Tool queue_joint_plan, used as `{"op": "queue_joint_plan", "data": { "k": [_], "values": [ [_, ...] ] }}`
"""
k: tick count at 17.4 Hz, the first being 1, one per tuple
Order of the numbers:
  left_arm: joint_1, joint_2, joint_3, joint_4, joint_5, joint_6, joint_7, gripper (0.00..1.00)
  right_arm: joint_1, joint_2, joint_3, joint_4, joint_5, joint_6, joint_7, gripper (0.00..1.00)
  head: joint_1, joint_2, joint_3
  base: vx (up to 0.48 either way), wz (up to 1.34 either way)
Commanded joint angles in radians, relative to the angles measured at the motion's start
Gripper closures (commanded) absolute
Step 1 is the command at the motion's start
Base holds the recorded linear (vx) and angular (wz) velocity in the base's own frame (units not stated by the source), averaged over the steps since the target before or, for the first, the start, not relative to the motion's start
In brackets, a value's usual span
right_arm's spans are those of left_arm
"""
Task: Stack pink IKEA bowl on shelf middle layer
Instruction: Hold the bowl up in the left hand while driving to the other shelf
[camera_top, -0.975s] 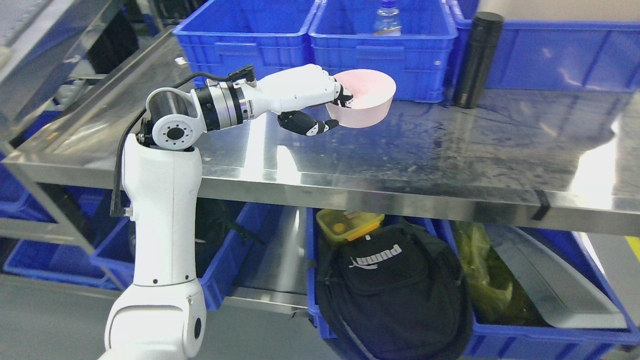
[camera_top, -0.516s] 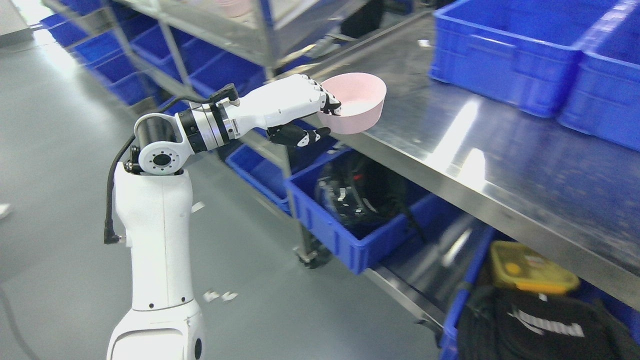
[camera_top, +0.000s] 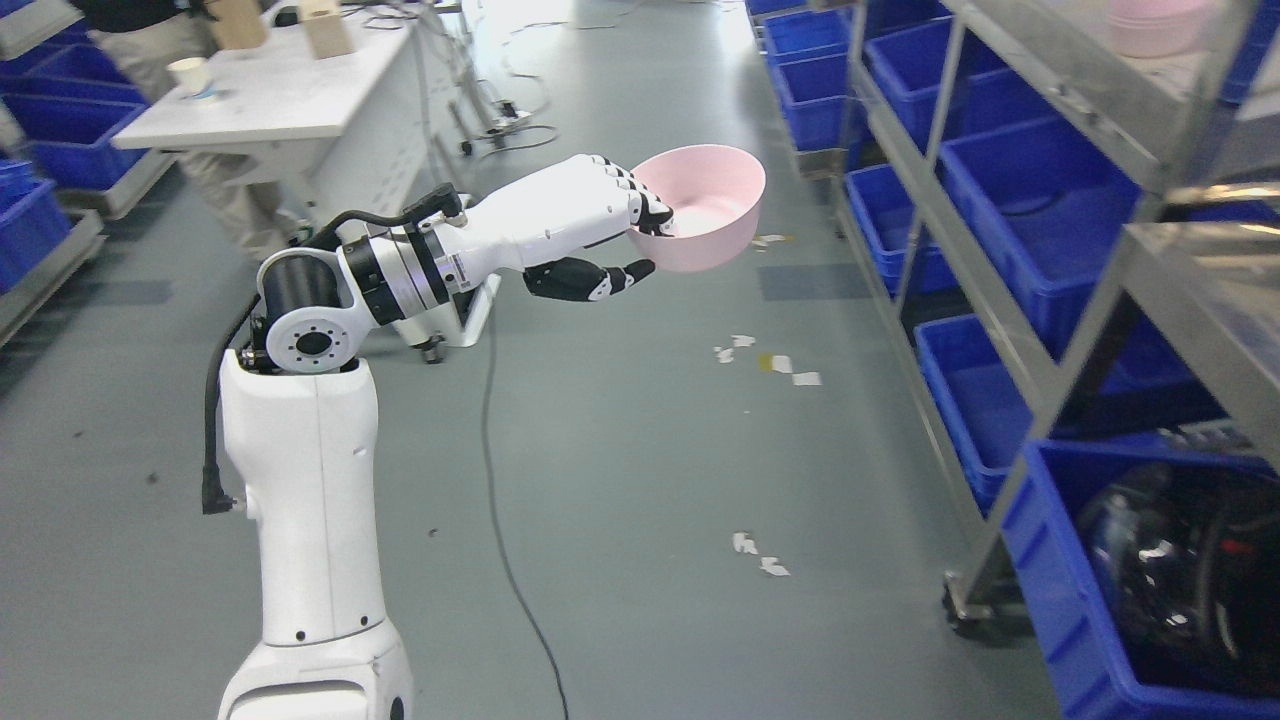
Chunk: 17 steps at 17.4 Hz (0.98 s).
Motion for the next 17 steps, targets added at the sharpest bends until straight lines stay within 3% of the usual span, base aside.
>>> {"op": "queue_joint_plan", "data": {
  "k": [1,8,17],
  "values": [
    [0.005,0.015,0.014,-0.055,0.002,0.000,0.005,0.99,0.022,-0.017,0.000,-0.017,0.000,0.001,-0.002,0.00,0.0000,0.000,0.000,0.110,1.05],
    [0.005,0.015,0.012,-0.058,0.001,0.000,0.010,0.99,0.022,-0.017,0.000,-0.017,0.000,0.001,-0.002,0.00,0.0000,0.000,0.000,0.148,0.50],
    [0.006,0.015,0.014,-0.066,0.002,0.000,0.019,0.99,0.022,-0.017,0.000,-0.017,0.000,0.001,-0.002,0.00,0.0000,0.000,0.000,0.344,-0.17]
  ]
}}
